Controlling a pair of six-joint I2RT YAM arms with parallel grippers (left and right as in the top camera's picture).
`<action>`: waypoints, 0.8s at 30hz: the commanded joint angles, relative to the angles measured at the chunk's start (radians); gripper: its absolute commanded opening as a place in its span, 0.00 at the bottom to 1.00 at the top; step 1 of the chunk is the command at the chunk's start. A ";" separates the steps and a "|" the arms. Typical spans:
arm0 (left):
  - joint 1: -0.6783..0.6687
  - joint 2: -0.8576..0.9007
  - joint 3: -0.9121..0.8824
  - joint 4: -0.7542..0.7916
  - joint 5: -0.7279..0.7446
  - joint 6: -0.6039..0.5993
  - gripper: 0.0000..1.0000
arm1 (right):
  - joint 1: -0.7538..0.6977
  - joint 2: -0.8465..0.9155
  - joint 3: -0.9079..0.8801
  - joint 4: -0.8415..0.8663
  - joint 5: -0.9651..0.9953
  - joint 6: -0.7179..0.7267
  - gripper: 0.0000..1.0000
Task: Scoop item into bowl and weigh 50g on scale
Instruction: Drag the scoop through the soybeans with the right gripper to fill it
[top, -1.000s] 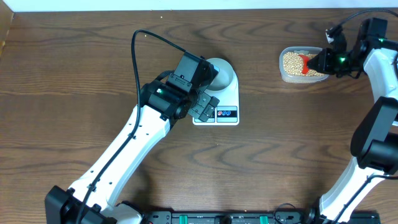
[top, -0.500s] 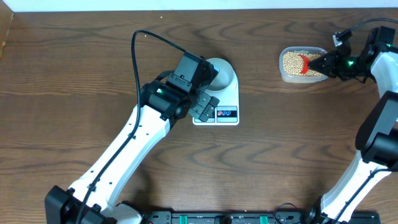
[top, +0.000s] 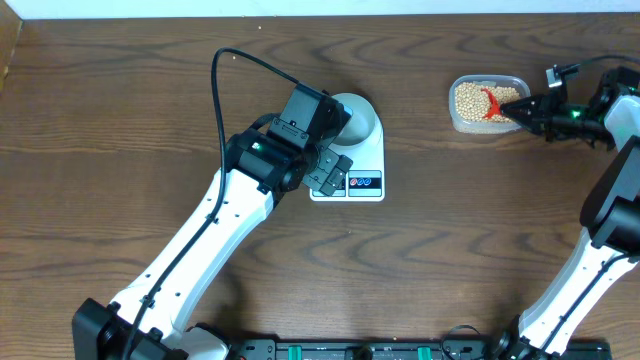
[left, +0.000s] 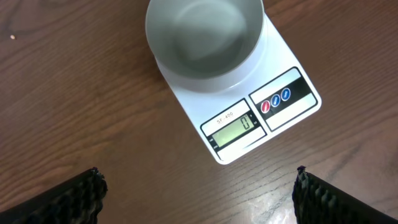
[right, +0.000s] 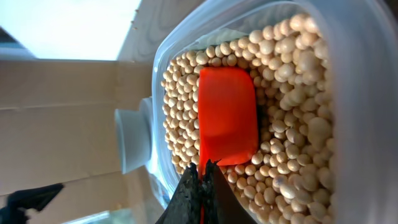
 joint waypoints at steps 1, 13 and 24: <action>0.004 0.001 -0.008 -0.004 -0.005 -0.009 0.98 | 0.006 0.045 -0.003 -0.011 -0.059 0.012 0.01; 0.004 0.001 -0.008 -0.004 -0.005 -0.009 0.98 | -0.054 0.044 -0.003 -0.035 -0.214 -0.026 0.01; 0.004 0.001 -0.008 -0.004 -0.005 -0.009 0.98 | -0.094 0.043 -0.003 -0.067 -0.252 -0.046 0.01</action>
